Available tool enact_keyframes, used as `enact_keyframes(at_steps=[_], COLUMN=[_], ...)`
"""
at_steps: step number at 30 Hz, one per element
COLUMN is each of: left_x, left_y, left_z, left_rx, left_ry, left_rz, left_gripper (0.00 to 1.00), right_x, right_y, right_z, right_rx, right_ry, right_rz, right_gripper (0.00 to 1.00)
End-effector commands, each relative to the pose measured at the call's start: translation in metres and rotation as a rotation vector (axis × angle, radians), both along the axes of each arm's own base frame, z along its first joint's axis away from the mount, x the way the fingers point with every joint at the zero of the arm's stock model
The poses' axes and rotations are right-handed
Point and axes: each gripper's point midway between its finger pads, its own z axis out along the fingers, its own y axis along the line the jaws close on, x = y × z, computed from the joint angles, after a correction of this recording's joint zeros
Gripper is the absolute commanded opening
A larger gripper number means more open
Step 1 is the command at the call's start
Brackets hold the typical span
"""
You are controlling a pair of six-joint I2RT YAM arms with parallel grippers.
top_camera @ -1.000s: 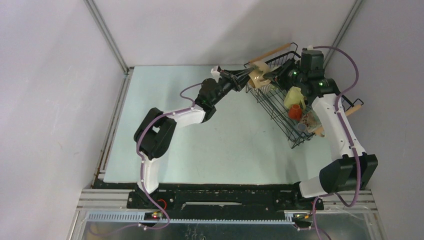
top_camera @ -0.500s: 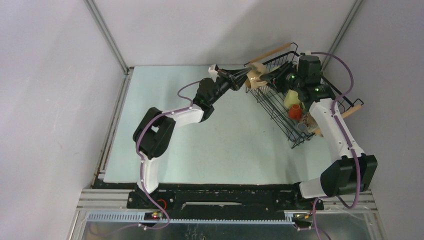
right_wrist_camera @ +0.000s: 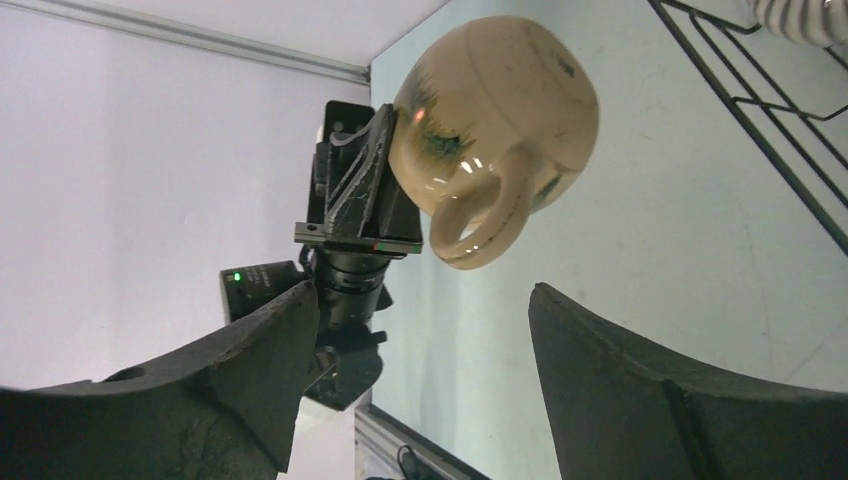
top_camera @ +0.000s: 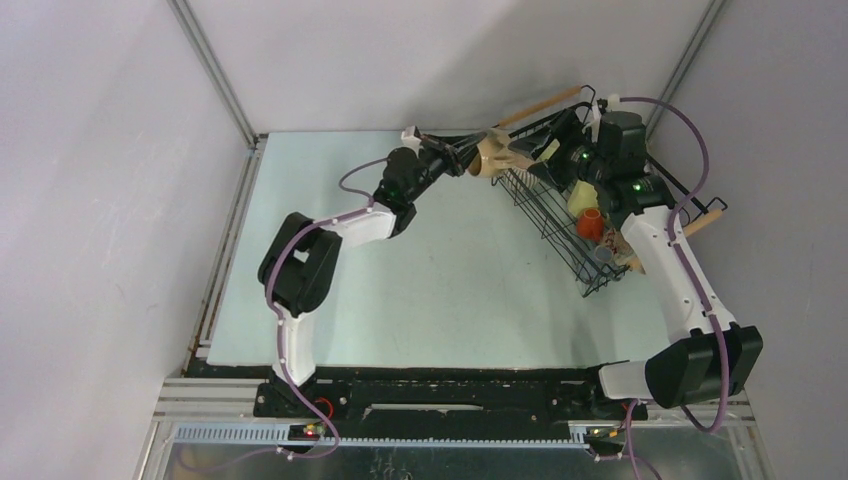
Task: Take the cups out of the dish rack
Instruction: Place the cup at the center of the board.
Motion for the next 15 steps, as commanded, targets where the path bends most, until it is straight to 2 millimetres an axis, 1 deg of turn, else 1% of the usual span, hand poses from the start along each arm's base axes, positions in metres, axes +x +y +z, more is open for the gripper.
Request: enact_keyframes(at_steps=[1, 3, 7, 10, 15], left_x=[-0.028, -0.029, -0.029, -0.028, -0.030], left_y=[0.035, 0.043, 0.062, 0.083, 0.128], left_z=[0.082, 0.079, 0.061, 0.040, -0.003], left_rx=[-0.048, 0.005, 0.166, 0.294, 0.554], left_ry=[-0.224, -0.233, -0.248, -0.244, -0.214], left_rz=[0.015, 0.021, 0.018, 0.011, 0.012], left_gripper=[0.00, 0.00, 0.00, 0.00, 0.00], right_x=[-0.007, -0.009, -0.012, -0.016, -0.023], right_y=[-0.006, -0.009, -0.016, -0.020, -0.025], right_z=[0.012, 0.006, -0.004, -0.010, -0.018], right_rx=[-0.059, -0.091, -0.158, -0.209, -0.292], right_ry=[-0.066, -0.057, -0.044, -0.038, -0.031], right_rz=[-0.009, -0.017, -0.027, -0.029, -0.034], right_gripper=[0.84, 0.84, 0.85, 0.85, 0.86])
